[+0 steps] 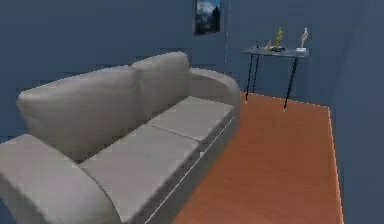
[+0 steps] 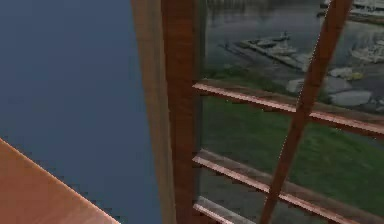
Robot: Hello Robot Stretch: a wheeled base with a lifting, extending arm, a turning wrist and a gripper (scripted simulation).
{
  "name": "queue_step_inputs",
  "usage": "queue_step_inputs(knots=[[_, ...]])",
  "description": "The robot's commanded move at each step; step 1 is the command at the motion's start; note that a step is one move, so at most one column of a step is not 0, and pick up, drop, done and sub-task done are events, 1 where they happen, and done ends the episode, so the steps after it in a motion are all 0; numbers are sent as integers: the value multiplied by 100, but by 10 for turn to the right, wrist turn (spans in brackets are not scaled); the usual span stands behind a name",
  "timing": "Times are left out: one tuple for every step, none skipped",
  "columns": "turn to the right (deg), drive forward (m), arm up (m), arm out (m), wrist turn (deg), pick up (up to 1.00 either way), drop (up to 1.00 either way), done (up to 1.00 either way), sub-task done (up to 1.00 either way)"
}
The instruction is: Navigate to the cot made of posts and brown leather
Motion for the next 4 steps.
queue_step_inputs(knots=[[-450, 0, 0, 0, 0, 0, 0, 0, 0], [-450, 0, 0, 0, 0, 0, 0, 0, 0], [-360, 0, 0, 0, 0, 0, 0, 0, 0], [0, 100, 0, 0, 0, 0, 0, 0, 0]])
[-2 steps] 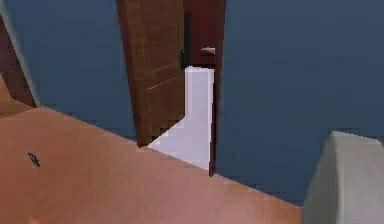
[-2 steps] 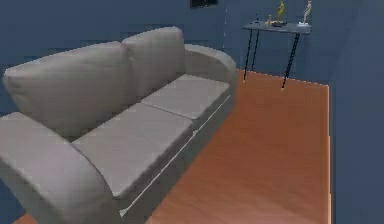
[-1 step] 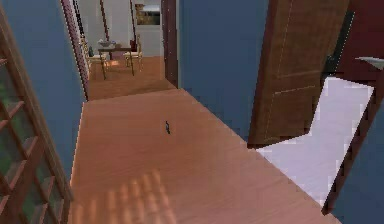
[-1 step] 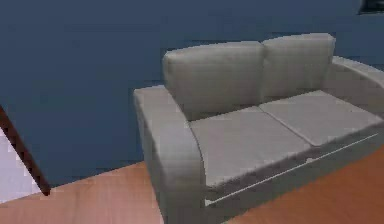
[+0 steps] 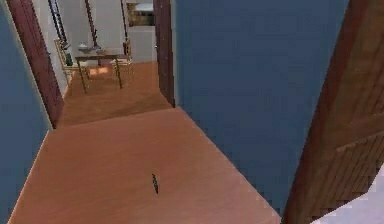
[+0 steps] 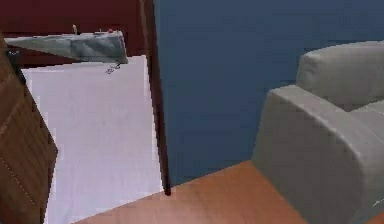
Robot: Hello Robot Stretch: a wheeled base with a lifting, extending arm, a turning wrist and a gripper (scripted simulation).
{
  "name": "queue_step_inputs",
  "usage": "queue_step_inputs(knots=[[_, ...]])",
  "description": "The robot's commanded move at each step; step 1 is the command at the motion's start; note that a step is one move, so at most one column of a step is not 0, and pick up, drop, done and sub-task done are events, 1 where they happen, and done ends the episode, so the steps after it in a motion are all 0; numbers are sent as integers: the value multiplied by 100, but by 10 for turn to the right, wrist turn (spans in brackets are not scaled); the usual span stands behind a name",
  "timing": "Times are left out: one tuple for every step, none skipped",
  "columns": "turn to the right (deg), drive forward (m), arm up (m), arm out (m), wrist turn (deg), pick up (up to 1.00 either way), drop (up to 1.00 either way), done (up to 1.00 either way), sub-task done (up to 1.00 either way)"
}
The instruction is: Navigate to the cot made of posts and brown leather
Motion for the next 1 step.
queue_step_inputs(knots=[[-30, 0, 0, 0, 0, 0, 0, 0, 0]])
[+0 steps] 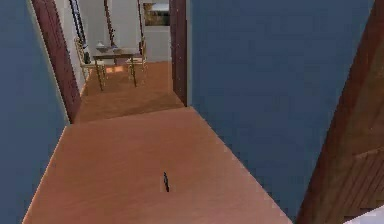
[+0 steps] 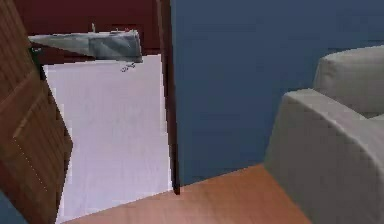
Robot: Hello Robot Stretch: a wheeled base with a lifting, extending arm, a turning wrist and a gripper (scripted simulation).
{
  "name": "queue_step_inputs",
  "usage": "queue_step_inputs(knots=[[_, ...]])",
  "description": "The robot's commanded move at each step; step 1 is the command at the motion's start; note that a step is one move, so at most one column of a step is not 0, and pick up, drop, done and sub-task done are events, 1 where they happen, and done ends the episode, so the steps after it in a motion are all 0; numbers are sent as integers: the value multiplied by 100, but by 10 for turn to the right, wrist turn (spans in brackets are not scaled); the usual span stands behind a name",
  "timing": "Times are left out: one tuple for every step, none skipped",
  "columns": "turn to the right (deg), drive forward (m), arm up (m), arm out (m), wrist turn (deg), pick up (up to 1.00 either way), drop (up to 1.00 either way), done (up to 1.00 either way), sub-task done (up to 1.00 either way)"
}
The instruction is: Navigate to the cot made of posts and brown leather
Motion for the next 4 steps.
queue_step_inputs(knots=[[0, 100, 0, 0, 0, 0, 0, 0, 0], [-60, 0, 0, 0, 0, 0, 0, 0, 0], [0, 5, 0, 0, 0, 0, 0, 0, 0], [270, 0, 0, 0, 0, 0, 0, 0, 0]])
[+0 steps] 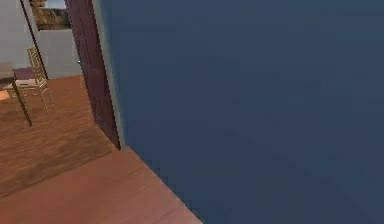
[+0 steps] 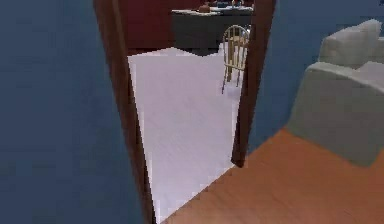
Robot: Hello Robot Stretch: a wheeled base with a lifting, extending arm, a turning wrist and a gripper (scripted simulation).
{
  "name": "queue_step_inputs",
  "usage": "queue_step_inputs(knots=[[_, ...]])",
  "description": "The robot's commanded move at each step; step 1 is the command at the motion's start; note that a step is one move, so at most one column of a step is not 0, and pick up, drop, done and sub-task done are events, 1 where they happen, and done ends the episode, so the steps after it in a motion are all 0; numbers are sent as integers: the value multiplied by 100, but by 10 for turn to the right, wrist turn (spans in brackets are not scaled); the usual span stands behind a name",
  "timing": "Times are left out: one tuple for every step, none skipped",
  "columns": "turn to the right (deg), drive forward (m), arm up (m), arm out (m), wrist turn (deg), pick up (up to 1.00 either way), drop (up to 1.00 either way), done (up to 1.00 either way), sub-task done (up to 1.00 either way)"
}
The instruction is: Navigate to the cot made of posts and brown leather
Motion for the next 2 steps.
queue_step_inputs(knots=[[0, 45, 0, 0, 0, 0, 0, 0, 0], [-390, 0, 0, 0, 0, 0, 0, 0, 0]])
